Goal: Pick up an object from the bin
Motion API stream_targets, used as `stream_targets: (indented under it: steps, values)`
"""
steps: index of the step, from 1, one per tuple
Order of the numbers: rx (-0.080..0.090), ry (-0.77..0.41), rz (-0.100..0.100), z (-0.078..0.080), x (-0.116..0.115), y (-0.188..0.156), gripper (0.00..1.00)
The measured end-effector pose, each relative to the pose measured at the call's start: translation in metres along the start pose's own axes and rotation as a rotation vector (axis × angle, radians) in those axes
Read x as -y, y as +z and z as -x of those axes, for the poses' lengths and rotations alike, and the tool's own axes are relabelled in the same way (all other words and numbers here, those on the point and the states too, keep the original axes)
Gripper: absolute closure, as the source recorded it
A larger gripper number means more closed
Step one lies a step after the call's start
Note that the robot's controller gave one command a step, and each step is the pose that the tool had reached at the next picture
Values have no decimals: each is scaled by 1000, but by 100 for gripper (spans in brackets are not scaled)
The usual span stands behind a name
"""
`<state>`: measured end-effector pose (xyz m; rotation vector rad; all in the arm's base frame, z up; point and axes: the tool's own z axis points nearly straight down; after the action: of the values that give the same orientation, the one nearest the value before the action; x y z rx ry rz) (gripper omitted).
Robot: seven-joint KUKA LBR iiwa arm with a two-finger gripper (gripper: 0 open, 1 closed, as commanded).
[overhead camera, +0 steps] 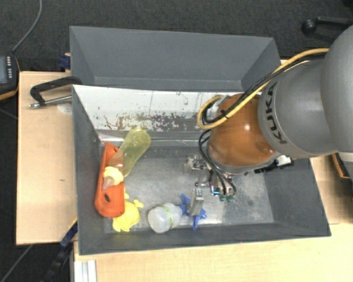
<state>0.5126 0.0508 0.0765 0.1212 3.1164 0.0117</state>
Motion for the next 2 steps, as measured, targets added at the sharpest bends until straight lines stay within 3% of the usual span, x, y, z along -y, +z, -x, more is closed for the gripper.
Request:
stream_targets:
  steps: [1, 2]
  values:
    - [-9, 43, -3, -8, 6, 3, 0]
    - [-3, -47, -2, -12, 16, 4, 0]
